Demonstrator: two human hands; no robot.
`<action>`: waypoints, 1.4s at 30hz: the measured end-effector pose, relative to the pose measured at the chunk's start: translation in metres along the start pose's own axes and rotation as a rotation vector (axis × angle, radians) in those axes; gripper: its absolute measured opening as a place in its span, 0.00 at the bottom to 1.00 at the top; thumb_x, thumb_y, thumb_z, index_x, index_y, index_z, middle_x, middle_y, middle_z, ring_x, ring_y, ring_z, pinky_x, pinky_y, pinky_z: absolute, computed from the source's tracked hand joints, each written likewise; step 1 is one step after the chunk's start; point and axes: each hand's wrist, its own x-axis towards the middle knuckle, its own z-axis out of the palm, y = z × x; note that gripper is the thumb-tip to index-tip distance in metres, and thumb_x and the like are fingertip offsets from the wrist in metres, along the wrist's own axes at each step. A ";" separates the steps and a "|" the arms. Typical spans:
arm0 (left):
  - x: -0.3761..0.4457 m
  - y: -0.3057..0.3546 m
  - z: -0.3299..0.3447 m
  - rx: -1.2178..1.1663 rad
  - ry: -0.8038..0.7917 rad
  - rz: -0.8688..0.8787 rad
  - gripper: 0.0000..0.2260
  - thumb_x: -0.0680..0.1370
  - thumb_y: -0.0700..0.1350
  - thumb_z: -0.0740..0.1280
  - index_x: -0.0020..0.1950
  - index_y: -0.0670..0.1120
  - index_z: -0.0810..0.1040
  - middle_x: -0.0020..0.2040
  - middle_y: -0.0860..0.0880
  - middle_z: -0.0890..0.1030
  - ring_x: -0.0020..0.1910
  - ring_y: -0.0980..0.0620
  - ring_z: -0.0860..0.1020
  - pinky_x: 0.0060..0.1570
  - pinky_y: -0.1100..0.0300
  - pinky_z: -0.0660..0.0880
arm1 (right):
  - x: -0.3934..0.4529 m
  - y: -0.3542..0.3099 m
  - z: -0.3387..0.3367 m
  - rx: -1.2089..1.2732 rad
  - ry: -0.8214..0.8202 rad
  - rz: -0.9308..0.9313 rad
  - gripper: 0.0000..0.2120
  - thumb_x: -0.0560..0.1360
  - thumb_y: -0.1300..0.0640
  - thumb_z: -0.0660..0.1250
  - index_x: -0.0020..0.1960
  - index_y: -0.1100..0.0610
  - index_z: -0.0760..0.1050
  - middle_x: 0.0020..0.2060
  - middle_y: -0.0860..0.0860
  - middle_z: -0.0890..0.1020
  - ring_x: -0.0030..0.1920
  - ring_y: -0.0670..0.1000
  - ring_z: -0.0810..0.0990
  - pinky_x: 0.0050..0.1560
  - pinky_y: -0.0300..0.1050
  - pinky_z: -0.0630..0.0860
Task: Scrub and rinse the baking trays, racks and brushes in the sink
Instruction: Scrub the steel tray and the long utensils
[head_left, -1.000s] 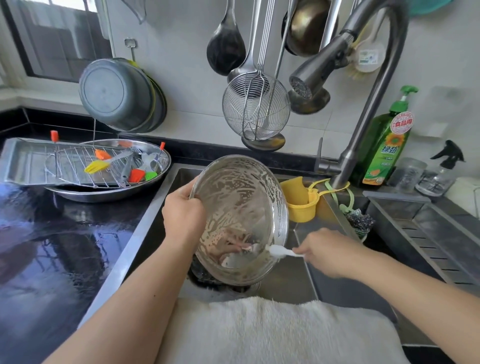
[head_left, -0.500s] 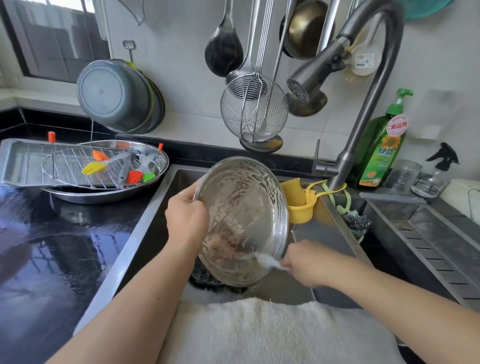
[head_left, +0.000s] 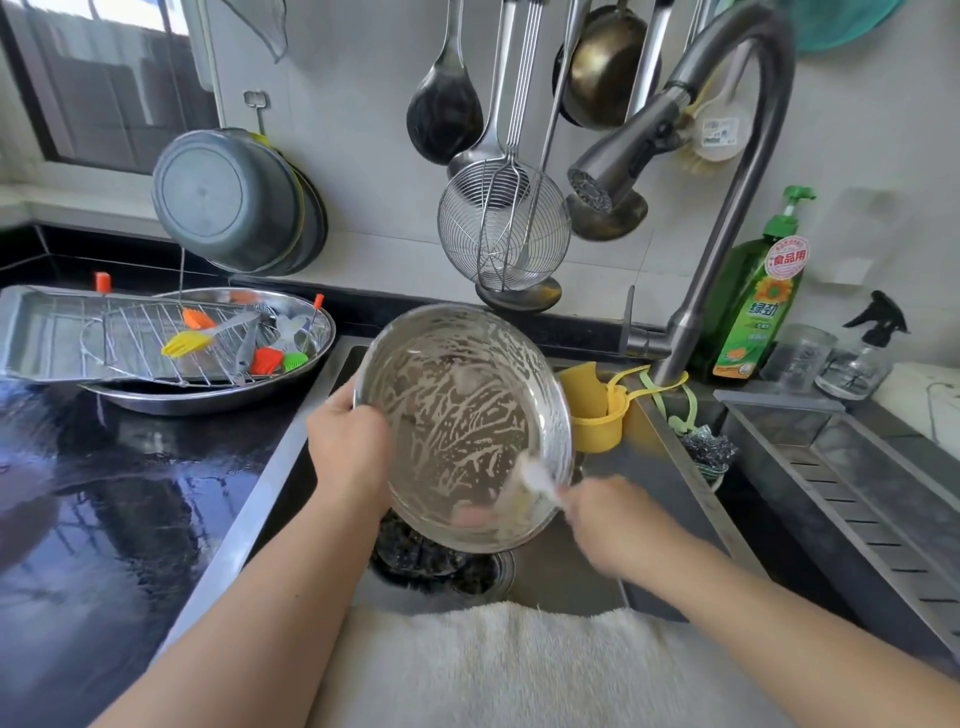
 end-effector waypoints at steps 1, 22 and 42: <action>-0.001 -0.001 0.000 0.013 0.005 0.005 0.30 0.72 0.29 0.55 0.61 0.53 0.86 0.30 0.57 0.80 0.28 0.55 0.70 0.26 0.64 0.66 | -0.010 -0.009 0.006 0.021 -0.089 -0.090 0.19 0.83 0.59 0.58 0.70 0.46 0.76 0.50 0.52 0.80 0.40 0.50 0.77 0.34 0.43 0.70; 0.000 0.002 0.004 -0.112 0.028 -0.172 0.16 0.78 0.29 0.61 0.50 0.45 0.85 0.37 0.46 0.82 0.35 0.47 0.79 0.35 0.58 0.75 | -0.001 -0.001 -0.006 0.203 0.176 -0.061 0.15 0.84 0.48 0.61 0.69 0.41 0.75 0.46 0.43 0.70 0.38 0.46 0.74 0.35 0.49 0.76; -0.005 0.005 0.008 -0.080 -0.084 -0.237 0.07 0.81 0.41 0.68 0.48 0.44 0.86 0.52 0.36 0.86 0.48 0.40 0.86 0.53 0.44 0.81 | 0.017 -0.060 -0.009 0.152 0.105 -0.367 0.18 0.82 0.37 0.56 0.69 0.37 0.72 0.44 0.46 0.74 0.32 0.46 0.75 0.30 0.48 0.76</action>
